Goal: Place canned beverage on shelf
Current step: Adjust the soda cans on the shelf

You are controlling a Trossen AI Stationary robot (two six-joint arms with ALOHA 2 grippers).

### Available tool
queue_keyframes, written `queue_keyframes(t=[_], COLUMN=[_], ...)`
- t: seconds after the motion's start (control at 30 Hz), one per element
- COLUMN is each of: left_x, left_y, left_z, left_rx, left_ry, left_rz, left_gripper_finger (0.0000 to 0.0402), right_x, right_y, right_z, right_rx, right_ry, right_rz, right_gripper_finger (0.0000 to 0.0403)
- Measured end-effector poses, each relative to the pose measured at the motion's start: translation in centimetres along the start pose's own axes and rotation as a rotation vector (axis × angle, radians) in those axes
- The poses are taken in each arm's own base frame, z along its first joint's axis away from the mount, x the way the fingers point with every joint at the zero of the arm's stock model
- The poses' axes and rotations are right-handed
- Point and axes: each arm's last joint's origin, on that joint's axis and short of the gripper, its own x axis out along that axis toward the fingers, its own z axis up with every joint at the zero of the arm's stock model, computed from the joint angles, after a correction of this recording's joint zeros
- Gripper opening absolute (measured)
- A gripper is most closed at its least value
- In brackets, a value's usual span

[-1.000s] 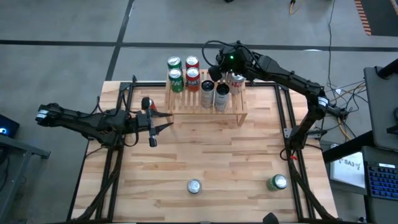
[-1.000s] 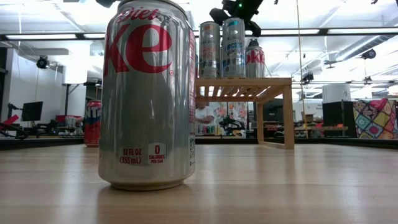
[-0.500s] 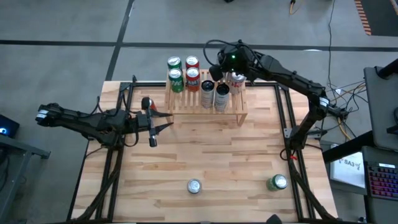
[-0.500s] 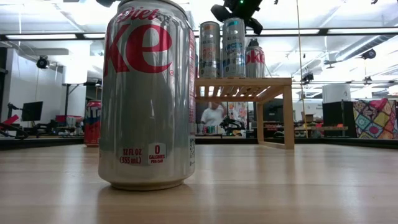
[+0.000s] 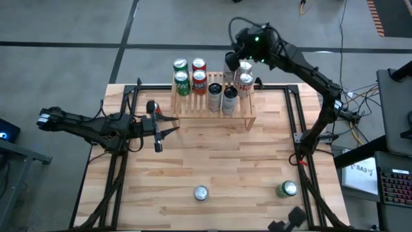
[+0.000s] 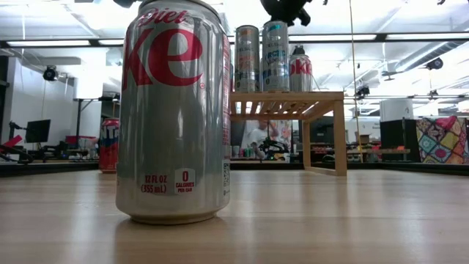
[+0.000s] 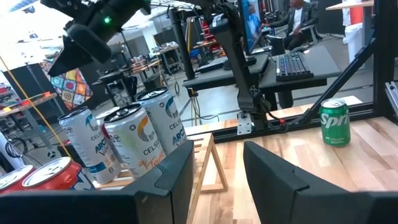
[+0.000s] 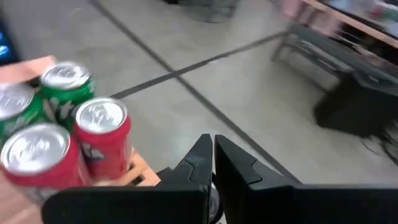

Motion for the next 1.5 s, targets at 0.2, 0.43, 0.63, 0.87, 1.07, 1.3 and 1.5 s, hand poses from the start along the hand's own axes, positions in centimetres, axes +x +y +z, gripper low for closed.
queue_keyframes(t=[0.2, 0.43, 0.63, 0.87, 1.07, 1.3, 1.5], left_x=[0.0, 0.0, 0.0, 0.0, 0.0, 0.0, 0.0], left_y=[0.0, 0.0, 0.0, 0.0, 0.0, 0.0, 0.0], left_z=[0.0, 0.0, 0.0, 0.0, 0.0, 0.0, 0.0], left_rx=[0.029, 0.036, 0.058, 0.058, 0.076, 0.077, 0.087], left_ry=[0.0, 0.0, 0.0, 0.0, 0.0, 0.0, 0.001], left_rz=[0.0, 0.0, 0.001, 0.002, 0.002, 0.003, 0.004], left_gripper_finger=[0.0125, 0.0125, 0.0125, 0.0125, 0.0125, 0.0125, 0.0125], right_x=[1.4, 3.5, 6.4, 7.9, 7.9, 7.8, 7.8], right_y=[-4.9, -9.8, -10.2, -9.7, -9.6, -9.5, -9.5], right_z=[-1.0, -3.4, -5.5, -6.3, -6.3, -6.5, -6.5], right_rx=[-0.014, -0.022, -0.008, -0.013, -0.005, 0.022, 0.014], right_ry=[-0.011, -0.049, -0.037, -0.07, -0.074, -0.047, -0.041], right_rz=[0.254, 0.388, 0.444, 0.585, 0.61, 0.625, 0.61], right_gripper_finger=[0.0009, 0.0009, 0.0009, 0.0009, 0.0009, 0.0009, 0.0009])
